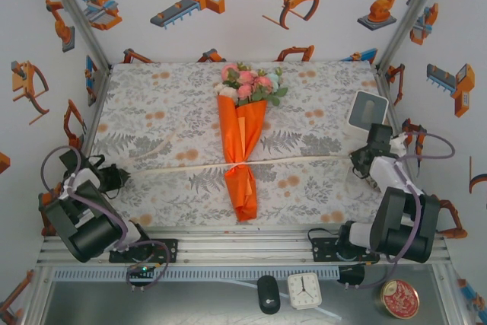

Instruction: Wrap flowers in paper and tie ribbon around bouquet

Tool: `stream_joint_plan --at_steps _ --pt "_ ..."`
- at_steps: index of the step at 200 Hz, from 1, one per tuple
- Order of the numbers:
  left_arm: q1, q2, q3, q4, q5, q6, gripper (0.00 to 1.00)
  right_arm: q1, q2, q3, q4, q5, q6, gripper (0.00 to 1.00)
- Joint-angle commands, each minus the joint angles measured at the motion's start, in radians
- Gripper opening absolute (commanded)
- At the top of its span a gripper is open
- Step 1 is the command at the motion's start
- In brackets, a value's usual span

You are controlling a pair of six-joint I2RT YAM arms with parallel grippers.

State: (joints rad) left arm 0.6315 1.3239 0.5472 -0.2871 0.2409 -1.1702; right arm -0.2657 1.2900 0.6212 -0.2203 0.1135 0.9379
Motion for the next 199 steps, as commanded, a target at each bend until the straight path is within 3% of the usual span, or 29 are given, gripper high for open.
stream_joint_plan --at_steps 1,25,31,41,46,54,72,87,101,116,132,155,165,199 --pt "0.058 0.001 0.024 0.066 -0.026 0.004 0.0 -0.05 -0.031 0.0 0.02 0.066 0.068 0.0" --pt "0.057 -0.013 0.032 0.107 0.02 0.024 0.01 -0.049 -0.06 -0.02 0.099 -0.031 0.049 0.0" --pt "0.046 -0.023 0.036 0.135 0.048 0.04 0.08 -0.047 -0.07 -0.033 0.152 -0.092 0.026 0.0" --pt "0.001 -0.055 0.058 0.145 0.087 0.078 0.27 -0.036 -0.085 -0.044 0.223 -0.194 -0.007 0.0" --pt "-0.034 -0.079 0.077 0.136 0.094 0.108 0.38 -0.028 -0.095 -0.042 0.244 -0.245 -0.031 0.07" --pt "-0.099 -0.128 0.116 0.1 0.092 0.172 0.52 -0.007 -0.125 -0.025 0.227 -0.298 -0.075 0.3" --pt "-0.3 -0.243 0.205 -0.014 0.001 0.349 0.68 0.043 -0.222 0.009 0.135 -0.295 -0.153 0.54" --pt "-0.485 -0.312 0.248 -0.045 -0.036 0.518 0.69 0.155 -0.312 0.015 0.111 -0.236 -0.274 0.62" --pt "-0.656 -0.34 0.265 -0.038 -0.026 0.665 0.69 0.369 -0.343 0.016 0.133 -0.186 -0.466 0.73" --pt "-0.827 -0.337 0.278 -0.016 0.011 0.845 0.69 0.548 -0.32 0.012 0.161 -0.235 -0.645 0.73" --pt "-0.983 -0.307 0.314 -0.037 0.024 1.073 0.7 0.65 -0.232 0.024 0.166 -0.348 -0.819 0.7" --pt "-1.123 -0.243 0.388 -0.152 -0.053 1.337 0.73 0.779 -0.073 0.109 0.01 -0.285 -1.192 0.72" --pt "-1.158 -0.213 0.425 -0.213 -0.098 1.413 0.75 0.794 -0.004 0.153 -0.051 -0.32 -1.311 0.73" --pt "-1.184 -0.192 0.463 -0.324 -0.096 1.57 0.85 0.834 0.239 0.35 -0.19 -0.413 -1.444 0.74"
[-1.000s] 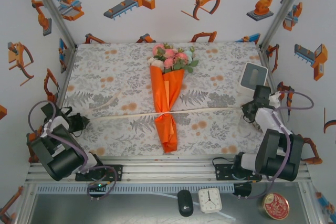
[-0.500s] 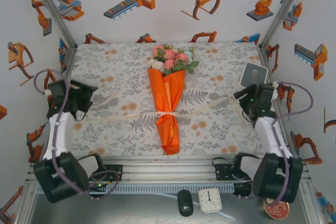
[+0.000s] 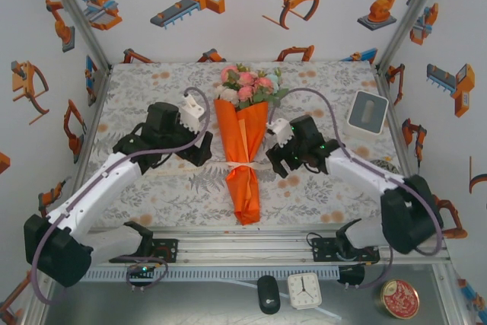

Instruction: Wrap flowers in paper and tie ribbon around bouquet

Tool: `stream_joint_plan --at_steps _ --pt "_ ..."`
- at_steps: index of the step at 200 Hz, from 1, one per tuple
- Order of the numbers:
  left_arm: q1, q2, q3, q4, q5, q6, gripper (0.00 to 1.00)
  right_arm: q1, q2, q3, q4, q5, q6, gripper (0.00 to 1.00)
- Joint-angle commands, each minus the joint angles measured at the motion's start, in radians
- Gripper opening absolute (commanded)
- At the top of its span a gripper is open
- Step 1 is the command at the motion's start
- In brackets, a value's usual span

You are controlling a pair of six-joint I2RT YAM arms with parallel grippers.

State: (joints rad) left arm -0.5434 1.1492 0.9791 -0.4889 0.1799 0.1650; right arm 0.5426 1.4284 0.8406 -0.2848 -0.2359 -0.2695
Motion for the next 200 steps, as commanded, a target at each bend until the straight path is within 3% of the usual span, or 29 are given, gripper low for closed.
stream_joint_plan --at_steps 1,46,86,98,117,132,150,172,200 --pt "-0.01 -0.019 0.029 -0.122 -0.034 0.237 0.86 0.027 0.106 0.135 -0.125 -0.067 -0.237 0.74" --pt "-0.01 -0.119 -0.057 -0.063 -0.055 0.289 0.99 0.076 0.228 0.139 0.065 -0.11 -0.162 0.74" --pt "-0.008 -0.127 -0.091 -0.114 -0.047 0.377 0.99 0.095 0.26 0.145 0.065 -0.149 -0.131 0.69" --pt "-0.002 -0.113 -0.103 -0.116 -0.039 0.401 0.99 0.099 0.27 0.119 0.125 -0.14 -0.063 0.6" --pt "0.033 -0.072 -0.125 -0.096 0.015 0.434 0.99 0.098 0.227 0.0 0.326 -0.061 0.057 0.22" --pt "0.07 -0.034 -0.143 -0.064 0.073 0.457 0.99 0.097 0.161 -0.069 0.439 -0.057 0.102 0.08" --pt "0.086 0.035 -0.148 -0.03 0.102 0.498 0.99 0.098 0.116 -0.078 0.473 -0.083 0.126 0.0" --pt "0.066 0.16 -0.107 0.022 0.1 0.443 1.0 0.096 0.09 -0.084 0.501 -0.063 0.151 0.0" --pt "0.011 0.287 -0.069 0.085 0.034 0.394 0.94 0.091 0.077 -0.09 0.541 -0.049 0.187 0.0"
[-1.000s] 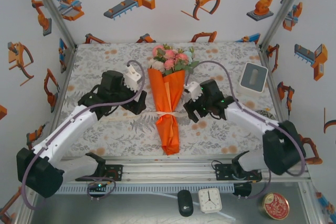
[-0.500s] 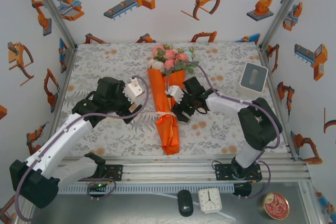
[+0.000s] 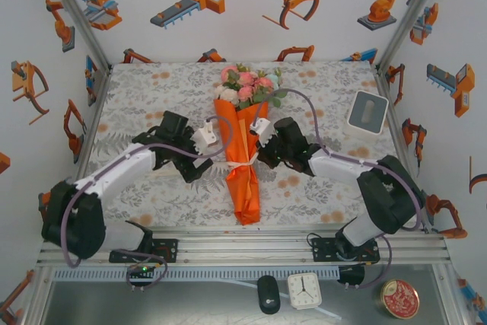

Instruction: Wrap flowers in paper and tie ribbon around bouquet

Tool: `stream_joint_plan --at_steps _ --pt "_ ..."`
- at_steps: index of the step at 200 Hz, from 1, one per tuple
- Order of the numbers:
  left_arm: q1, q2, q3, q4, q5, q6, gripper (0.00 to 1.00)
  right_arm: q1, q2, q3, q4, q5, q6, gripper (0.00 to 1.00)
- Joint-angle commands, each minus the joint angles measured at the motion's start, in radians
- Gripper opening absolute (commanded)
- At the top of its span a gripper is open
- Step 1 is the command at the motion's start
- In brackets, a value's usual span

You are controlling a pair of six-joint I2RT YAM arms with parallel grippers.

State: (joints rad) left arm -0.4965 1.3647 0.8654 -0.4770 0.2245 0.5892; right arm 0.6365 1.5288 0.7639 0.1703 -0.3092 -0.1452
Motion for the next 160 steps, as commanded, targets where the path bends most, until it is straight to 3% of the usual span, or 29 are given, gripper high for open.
stream_joint_plan --at_steps 1,26,63,99,141,160 --pt "-0.038 0.074 0.045 0.075 -0.012 -0.033 0.94 -0.004 -0.024 -0.014 0.087 0.024 0.065 0.0" --pt "-0.069 0.13 0.034 0.15 -0.116 -0.091 0.84 -0.012 -0.033 -0.012 0.074 0.021 0.07 0.0" --pt "-0.093 0.203 0.03 0.26 -0.144 -0.164 0.78 -0.026 -0.053 -0.054 0.148 0.018 0.133 0.0" --pt "-0.154 0.269 0.063 0.287 -0.331 -0.215 0.66 -0.029 -0.067 -0.075 0.194 0.036 0.166 0.0" --pt "-0.183 0.313 0.06 0.34 -0.629 -0.305 0.52 -0.053 -0.11 -0.112 0.239 0.071 0.223 0.0" --pt "-0.172 0.337 0.073 0.323 -0.597 -0.275 0.5 -0.061 -0.136 -0.134 0.257 0.074 0.239 0.0"
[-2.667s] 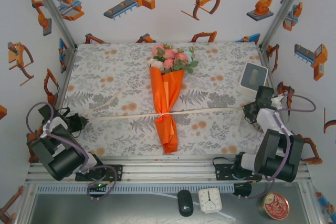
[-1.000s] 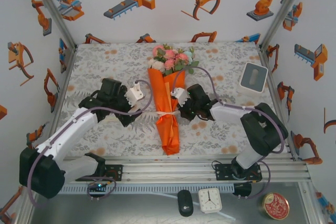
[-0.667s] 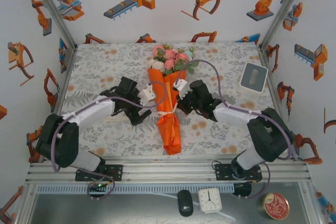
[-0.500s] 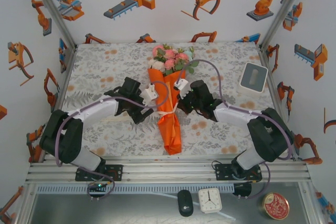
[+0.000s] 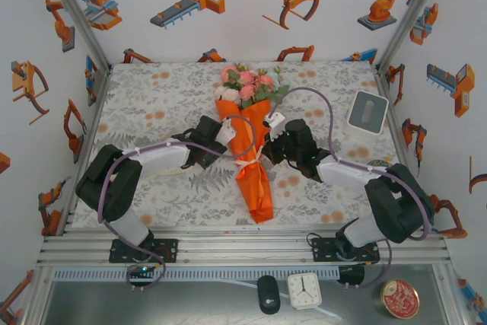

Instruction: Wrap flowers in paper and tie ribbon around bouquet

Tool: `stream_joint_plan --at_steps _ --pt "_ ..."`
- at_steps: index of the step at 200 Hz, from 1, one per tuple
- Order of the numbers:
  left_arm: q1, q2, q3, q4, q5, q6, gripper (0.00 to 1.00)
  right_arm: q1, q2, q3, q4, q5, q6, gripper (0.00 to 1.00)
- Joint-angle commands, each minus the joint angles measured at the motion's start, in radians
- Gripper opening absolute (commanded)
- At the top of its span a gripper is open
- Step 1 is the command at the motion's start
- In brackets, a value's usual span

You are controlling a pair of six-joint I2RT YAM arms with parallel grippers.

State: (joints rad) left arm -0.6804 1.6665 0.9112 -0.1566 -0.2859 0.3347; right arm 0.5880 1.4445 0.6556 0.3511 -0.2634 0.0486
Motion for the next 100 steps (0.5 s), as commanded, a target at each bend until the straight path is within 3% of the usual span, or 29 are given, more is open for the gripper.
stream_joint_plan --at_steps 1,68,100 --pt "0.012 0.037 0.029 0.002 -0.083 -0.018 0.5 -0.013 -0.053 -0.027 0.077 0.028 0.046 0.0" --pt "0.121 0.074 0.052 -0.104 0.188 0.024 0.49 -0.024 -0.08 -0.04 0.079 0.029 0.049 0.0" --pt "0.125 0.129 0.075 -0.13 0.193 0.038 0.35 -0.028 -0.079 -0.035 0.074 0.026 0.054 0.0"
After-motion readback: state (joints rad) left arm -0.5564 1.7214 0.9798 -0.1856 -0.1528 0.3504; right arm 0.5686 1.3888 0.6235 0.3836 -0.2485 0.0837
